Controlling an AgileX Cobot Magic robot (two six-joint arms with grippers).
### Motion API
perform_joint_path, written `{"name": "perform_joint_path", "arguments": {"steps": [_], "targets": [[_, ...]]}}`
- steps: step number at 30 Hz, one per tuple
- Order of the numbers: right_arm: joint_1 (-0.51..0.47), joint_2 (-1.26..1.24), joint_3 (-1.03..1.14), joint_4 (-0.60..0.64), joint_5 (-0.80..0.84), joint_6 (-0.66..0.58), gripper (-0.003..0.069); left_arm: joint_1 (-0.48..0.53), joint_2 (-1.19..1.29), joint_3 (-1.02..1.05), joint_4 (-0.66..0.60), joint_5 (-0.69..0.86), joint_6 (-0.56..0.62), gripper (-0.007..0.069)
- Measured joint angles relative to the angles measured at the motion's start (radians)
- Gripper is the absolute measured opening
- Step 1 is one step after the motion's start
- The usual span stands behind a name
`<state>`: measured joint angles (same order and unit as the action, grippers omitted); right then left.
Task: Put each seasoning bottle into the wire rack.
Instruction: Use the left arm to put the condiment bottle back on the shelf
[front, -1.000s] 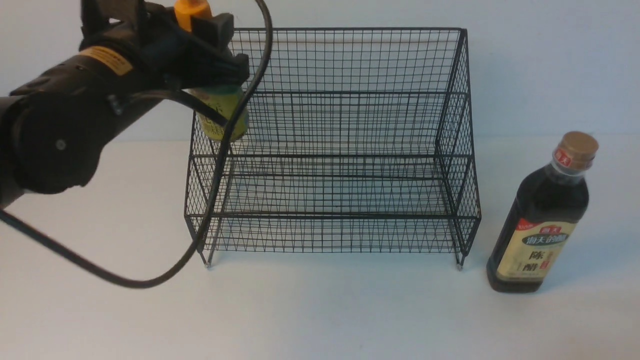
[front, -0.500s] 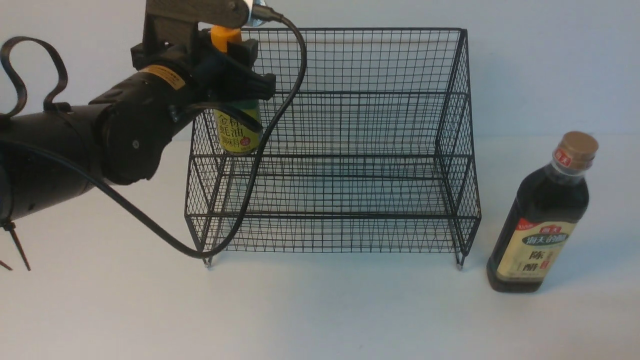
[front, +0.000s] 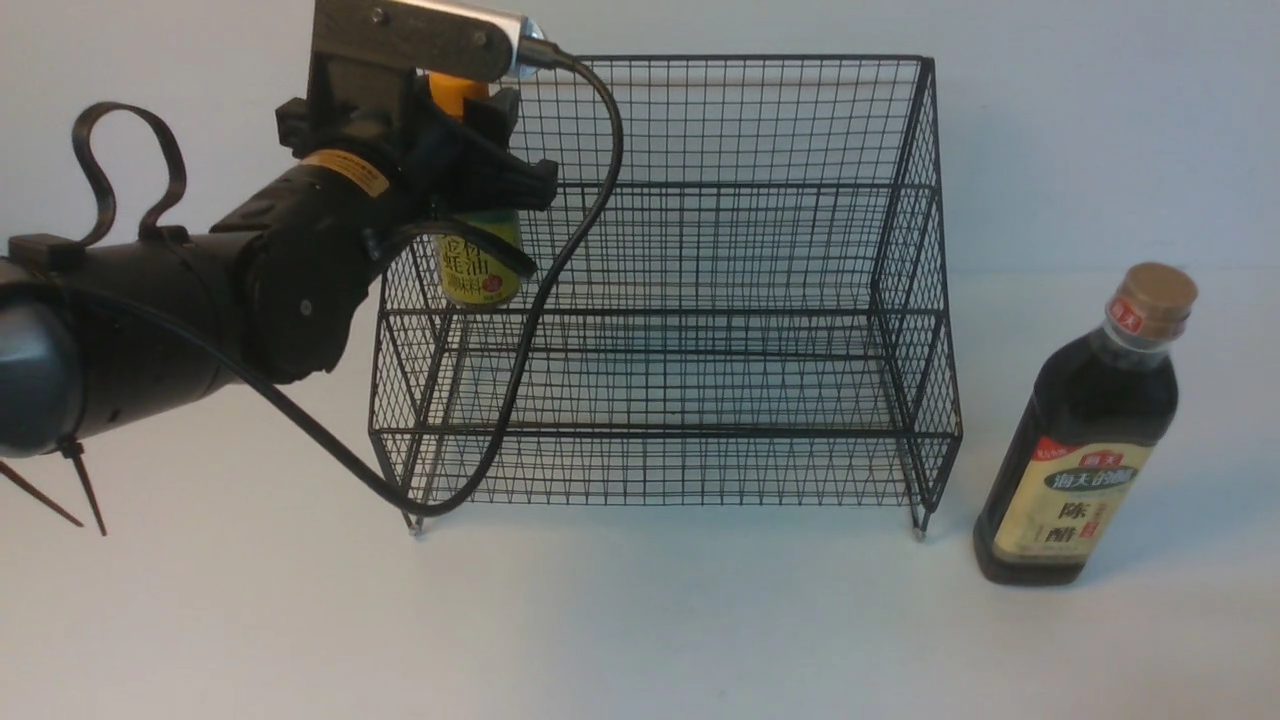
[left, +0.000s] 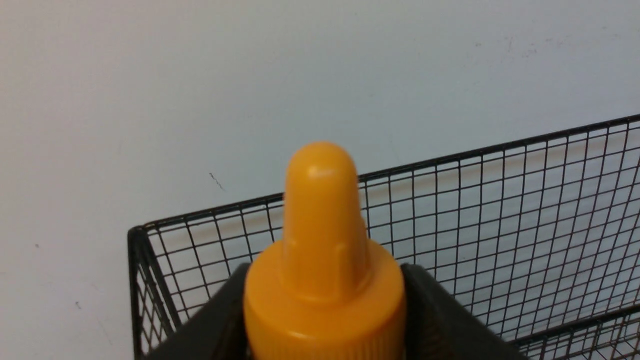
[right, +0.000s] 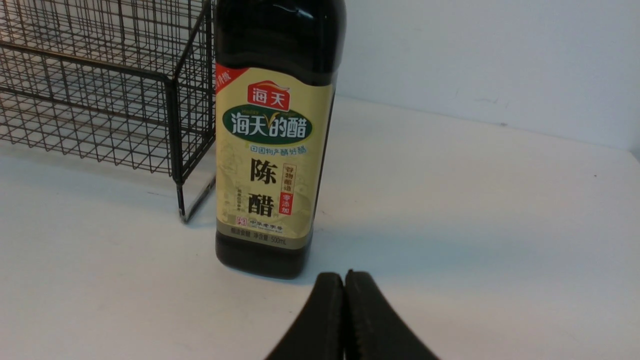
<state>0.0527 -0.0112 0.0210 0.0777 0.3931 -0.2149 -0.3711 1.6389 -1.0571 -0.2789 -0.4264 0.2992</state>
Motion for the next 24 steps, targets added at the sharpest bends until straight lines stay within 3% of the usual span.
{"name": "perform_joint_path", "arguments": {"steps": [10, 24], "targets": [[0.0, 0.0, 0.0, 0.0, 0.0, 0.0, -0.0015, 0.0, 0.017, 0.0, 0.0, 0.193, 0.005, 0.0309], [0.0, 0.0, 0.0, 0.0, 0.0, 0.0, -0.0015, 0.001, 0.082, -0.001, -0.02, 0.25, 0.006, 0.0299]]}}
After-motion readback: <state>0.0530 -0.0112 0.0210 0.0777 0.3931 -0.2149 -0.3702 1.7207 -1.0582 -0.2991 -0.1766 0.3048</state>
